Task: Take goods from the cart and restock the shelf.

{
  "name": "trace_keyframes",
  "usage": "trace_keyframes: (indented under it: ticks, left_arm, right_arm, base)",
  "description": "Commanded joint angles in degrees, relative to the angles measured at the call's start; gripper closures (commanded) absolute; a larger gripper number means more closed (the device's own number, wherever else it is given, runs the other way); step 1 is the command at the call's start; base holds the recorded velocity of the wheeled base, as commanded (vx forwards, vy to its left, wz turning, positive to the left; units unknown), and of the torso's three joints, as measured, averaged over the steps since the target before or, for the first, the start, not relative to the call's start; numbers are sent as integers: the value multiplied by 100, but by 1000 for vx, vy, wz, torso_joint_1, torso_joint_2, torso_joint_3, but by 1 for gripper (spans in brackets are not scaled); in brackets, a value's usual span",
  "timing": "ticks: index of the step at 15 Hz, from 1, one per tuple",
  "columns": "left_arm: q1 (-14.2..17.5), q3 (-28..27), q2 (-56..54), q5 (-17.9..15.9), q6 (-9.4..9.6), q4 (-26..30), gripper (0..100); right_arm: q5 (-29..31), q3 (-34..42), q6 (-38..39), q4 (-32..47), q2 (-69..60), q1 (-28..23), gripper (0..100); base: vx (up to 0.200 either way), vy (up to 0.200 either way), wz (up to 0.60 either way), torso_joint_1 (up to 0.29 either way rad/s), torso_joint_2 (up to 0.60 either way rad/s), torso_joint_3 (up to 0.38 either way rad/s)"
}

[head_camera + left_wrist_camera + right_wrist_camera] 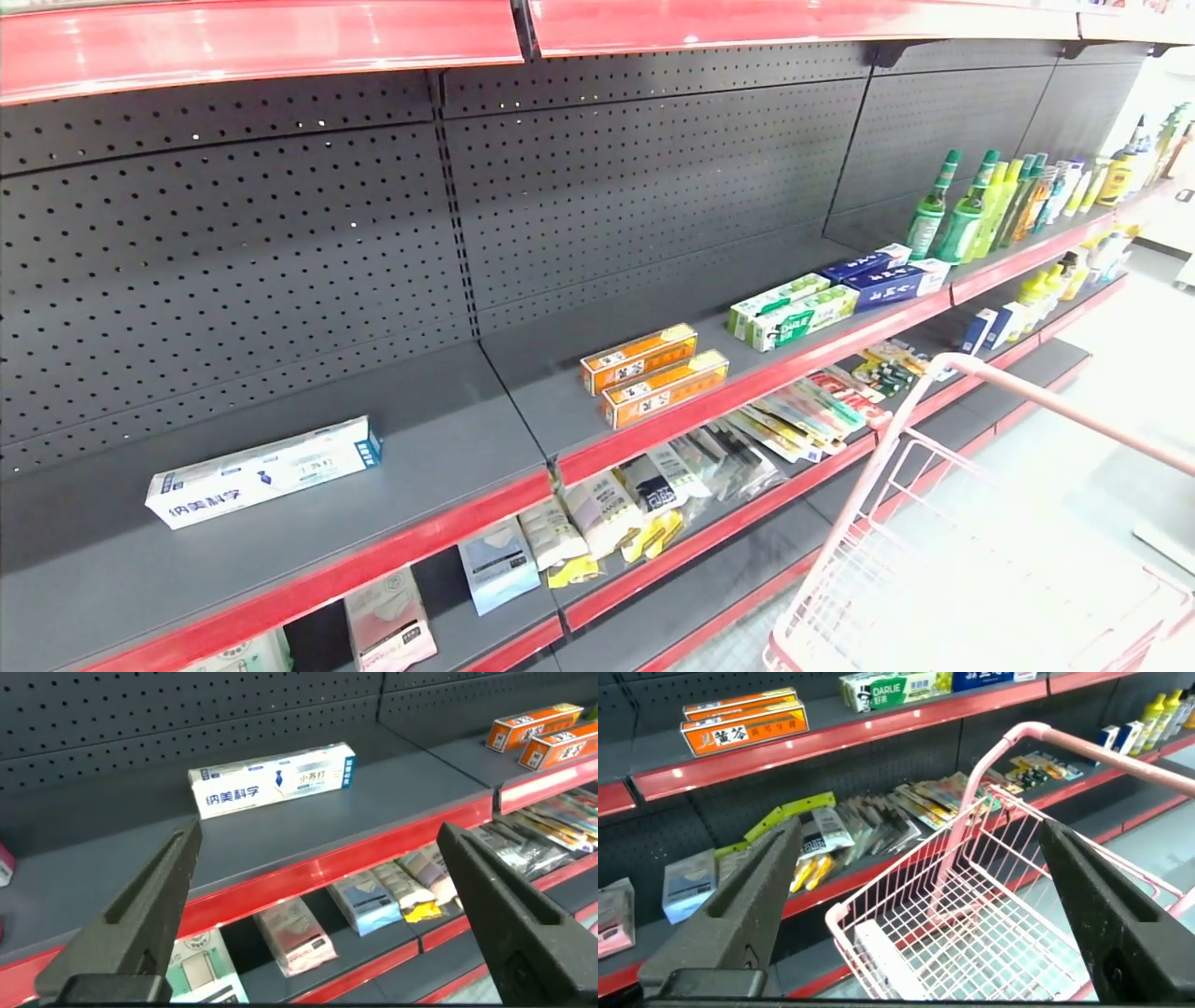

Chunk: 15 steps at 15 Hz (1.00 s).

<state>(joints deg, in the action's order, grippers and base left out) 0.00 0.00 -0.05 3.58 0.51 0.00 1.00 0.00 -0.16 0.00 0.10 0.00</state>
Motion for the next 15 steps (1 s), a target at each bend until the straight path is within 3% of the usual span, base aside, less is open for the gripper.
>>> trace_keyframes:
  ticks: [1,3,9,13,14,15]
  left_arm:
    - [0,0,5,2,2,0,0]
    - [0,0,5,2,-7,0,0]
    - [0,0,5,2,2,0,0]
    - [0,0,5,2,-7,0,0]
    - [0,0,5,2,-7,0,0]
    - [0,0,5,2,-7,0,0]
  right_arm:
    - [6,0,7,0,-1,0,0]
    - [-3,0,-11,0,-1,0,0]
    - [-3,0,-2,0,-1,0,0]
    - [-21,-9,-28,9,69,-9,0]
    - [-91,-114,-90,-35,87,18,0]
    - [-232,-1063,121,-35,939,97,0]
  base:
    - [0,0,0,0,0,0]
    - [0,0,0,0,0,0]
    - [0,0,-600,1,2,1]
    - [0,0,0,0,0,0]
    - [0,0,0,0,0,0]
    - [0,0,0,0,0,0]
